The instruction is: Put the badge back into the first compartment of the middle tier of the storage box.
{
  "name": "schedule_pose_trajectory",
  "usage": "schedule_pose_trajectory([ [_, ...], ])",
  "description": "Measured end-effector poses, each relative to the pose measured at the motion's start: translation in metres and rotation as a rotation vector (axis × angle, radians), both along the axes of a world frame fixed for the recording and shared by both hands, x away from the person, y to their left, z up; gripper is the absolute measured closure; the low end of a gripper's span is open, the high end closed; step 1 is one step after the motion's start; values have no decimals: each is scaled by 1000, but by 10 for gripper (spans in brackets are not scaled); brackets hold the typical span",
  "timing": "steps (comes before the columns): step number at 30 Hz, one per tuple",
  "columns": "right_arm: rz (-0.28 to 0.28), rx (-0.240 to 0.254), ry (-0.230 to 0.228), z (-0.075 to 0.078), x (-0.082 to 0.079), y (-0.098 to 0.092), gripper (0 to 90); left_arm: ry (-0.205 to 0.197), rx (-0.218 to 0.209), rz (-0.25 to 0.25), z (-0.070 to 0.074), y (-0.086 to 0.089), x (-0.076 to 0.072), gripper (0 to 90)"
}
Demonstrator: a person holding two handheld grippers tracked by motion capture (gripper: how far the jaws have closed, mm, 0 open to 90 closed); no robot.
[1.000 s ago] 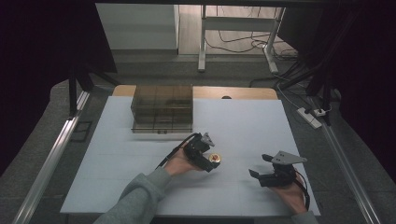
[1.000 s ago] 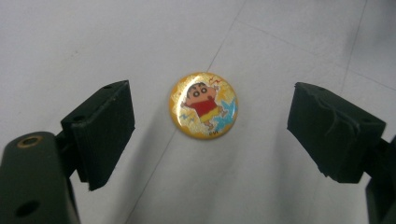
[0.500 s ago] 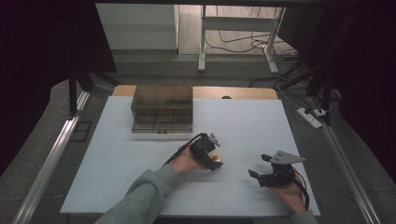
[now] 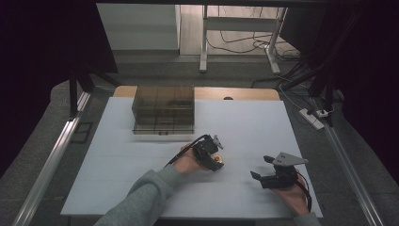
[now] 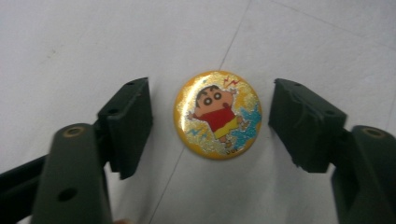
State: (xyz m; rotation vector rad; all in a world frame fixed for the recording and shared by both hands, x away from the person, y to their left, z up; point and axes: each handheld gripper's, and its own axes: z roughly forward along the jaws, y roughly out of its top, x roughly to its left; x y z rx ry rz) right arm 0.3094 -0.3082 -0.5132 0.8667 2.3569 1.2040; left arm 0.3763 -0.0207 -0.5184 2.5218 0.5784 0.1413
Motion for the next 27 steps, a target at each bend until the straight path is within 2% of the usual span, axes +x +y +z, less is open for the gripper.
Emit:
schedule_pose_trajectory([
  [2,-1,-1,0,0,0,0,159,4,12,1,2,-2,-1,357],
  [3,0,-1,0,0,0,1,159,6,22,-9,3,-3,-3,432],
  [5,5,2,1,0,1,1,159,-2,39,-18,5,-6,-5,464],
  [10,8,-2,1,0,0,2,160,18,24,-8,5,-4,-3,469],
  [23,5,-7,-2,2,-2,3,160,9,1,7,8,-3,-4,470],
  [27,6,-7,-1,1,-2,3,160,10,-19,19,11,1,-3,470],
])
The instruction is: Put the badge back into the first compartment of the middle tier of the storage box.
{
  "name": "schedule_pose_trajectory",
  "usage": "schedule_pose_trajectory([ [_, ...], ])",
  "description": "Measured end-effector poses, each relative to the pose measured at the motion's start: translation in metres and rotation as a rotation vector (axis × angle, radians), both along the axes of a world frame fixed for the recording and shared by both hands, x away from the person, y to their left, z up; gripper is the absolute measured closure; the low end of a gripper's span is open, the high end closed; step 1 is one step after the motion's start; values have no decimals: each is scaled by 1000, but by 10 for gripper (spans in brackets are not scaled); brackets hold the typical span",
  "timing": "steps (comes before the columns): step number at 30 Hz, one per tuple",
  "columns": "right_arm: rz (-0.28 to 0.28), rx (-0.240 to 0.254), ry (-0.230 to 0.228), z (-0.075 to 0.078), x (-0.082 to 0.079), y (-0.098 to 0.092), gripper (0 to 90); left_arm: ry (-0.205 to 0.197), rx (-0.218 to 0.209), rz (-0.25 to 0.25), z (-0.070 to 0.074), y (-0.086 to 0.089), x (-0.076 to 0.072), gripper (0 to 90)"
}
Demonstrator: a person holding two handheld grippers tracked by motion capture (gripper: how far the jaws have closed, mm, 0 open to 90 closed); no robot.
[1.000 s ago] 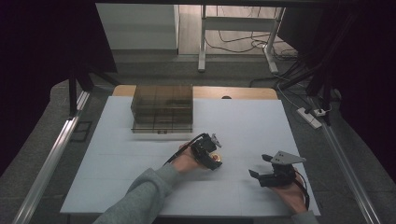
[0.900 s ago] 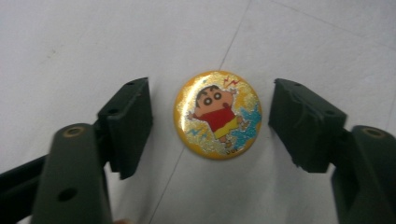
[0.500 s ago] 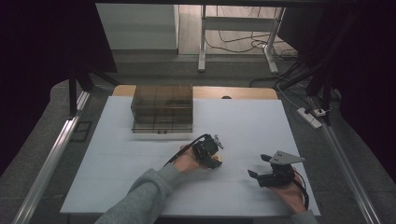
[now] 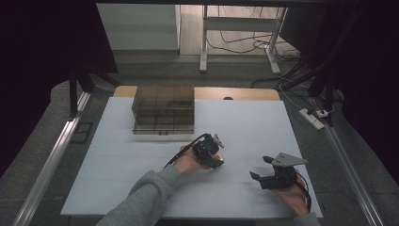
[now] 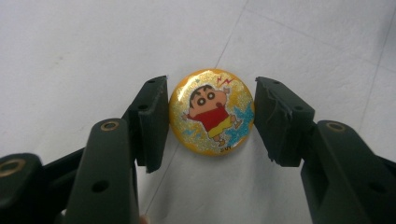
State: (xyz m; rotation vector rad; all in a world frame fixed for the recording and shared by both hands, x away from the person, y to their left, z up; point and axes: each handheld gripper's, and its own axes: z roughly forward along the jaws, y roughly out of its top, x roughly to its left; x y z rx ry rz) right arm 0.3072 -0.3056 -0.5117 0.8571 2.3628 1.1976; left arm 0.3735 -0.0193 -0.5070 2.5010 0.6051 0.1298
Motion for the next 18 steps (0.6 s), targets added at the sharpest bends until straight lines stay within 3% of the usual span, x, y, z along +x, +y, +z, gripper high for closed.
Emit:
schedule_pose_trajectory([
  [18,-5,2,-8,1,-3,1,160,-53,-65,57,27,24,-13,469],
])
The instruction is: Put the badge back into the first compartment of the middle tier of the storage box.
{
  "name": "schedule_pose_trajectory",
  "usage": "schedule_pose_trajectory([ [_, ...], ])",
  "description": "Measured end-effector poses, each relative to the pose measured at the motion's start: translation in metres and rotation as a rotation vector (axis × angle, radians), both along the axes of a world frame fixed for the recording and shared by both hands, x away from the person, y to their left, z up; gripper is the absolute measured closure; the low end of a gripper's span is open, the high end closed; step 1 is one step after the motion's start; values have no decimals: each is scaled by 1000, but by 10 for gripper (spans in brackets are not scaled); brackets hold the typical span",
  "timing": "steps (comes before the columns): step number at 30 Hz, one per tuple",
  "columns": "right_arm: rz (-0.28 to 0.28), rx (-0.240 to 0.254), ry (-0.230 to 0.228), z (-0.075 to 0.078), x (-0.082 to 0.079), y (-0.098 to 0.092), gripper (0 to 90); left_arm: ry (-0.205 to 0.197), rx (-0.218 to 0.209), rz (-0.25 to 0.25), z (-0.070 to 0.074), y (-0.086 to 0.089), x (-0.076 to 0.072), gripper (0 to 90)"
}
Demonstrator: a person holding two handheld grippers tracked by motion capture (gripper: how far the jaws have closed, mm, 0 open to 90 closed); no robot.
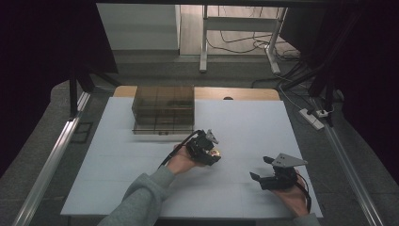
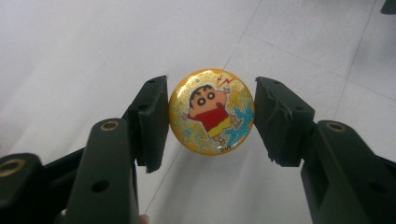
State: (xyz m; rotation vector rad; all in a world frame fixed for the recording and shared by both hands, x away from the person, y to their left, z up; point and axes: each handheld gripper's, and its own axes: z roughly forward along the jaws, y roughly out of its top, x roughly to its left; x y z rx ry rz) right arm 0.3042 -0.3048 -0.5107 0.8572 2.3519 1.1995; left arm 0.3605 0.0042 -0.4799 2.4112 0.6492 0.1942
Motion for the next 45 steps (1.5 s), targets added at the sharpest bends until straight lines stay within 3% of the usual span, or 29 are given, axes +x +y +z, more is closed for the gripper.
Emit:
schedule_pose_trajectory([
  [21,6,-13,-9,-1,-1,1,159,-22,-126,81,19,45,-5,469],
  [24,12,5,-8,-1,-1,1,159,-25,-152,80,22,50,-5,469],
  [45,3,-8,-3,-1,-2,1,159,-45,-178,135,32,80,2,469],
])
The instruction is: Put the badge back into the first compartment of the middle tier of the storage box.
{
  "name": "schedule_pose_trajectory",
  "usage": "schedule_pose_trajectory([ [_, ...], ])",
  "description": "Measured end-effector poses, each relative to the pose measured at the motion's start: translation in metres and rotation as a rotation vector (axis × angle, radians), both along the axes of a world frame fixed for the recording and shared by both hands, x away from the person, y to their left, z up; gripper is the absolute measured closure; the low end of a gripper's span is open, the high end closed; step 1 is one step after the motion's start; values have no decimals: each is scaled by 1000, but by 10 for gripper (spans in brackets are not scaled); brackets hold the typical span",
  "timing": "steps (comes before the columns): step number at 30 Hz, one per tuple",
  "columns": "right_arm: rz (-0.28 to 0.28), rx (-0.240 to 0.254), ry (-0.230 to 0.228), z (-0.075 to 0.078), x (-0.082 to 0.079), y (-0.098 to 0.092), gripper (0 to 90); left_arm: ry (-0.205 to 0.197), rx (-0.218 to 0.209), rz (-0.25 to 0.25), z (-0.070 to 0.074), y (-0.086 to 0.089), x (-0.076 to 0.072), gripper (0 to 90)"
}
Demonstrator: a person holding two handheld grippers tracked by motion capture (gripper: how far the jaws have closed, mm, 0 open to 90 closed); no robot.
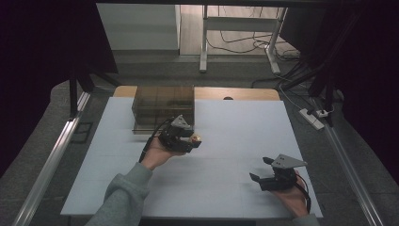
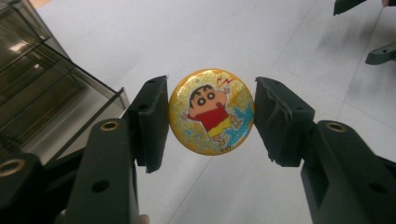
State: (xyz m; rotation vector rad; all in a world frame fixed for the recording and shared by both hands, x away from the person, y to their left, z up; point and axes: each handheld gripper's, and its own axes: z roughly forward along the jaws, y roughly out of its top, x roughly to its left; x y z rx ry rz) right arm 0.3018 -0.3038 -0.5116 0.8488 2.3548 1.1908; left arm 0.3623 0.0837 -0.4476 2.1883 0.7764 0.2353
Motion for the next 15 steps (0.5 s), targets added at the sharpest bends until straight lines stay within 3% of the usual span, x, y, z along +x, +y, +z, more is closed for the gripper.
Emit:
schedule_pose_trajectory([
  [15,-1,-1,0,0,-1,0,159,-31,-25,44,14,18,5,469],
])
